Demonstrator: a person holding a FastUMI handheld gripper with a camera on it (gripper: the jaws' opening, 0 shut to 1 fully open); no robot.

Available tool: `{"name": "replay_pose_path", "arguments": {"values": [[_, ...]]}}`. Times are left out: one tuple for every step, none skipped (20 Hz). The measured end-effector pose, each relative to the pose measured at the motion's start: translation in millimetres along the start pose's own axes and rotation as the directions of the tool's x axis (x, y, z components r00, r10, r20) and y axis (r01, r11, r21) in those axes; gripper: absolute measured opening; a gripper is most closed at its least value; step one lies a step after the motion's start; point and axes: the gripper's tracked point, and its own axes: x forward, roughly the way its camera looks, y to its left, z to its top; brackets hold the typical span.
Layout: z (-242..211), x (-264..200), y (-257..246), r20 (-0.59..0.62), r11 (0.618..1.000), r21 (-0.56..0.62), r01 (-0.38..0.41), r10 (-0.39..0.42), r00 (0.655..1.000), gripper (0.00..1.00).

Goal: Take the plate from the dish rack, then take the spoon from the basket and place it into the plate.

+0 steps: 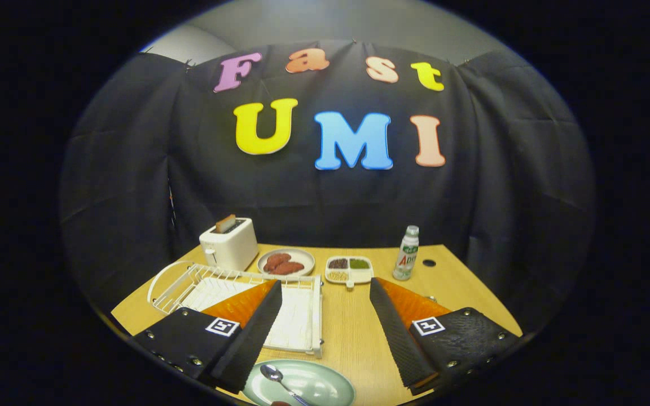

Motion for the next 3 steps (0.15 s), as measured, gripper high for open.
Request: {"name": "replay_pose_path", "arguments": {"values": [[20,-1,1,0.049,1.0,-0.008,-0.013,0.014,0.999,0.96],[36,-3,2,0.095,0.999,-0.013,-0.03,0.031,0.995,0.96],[52,-5,4,0.136,0.999,-0.016,-0.048,0.05,0.99,0.96]]}}
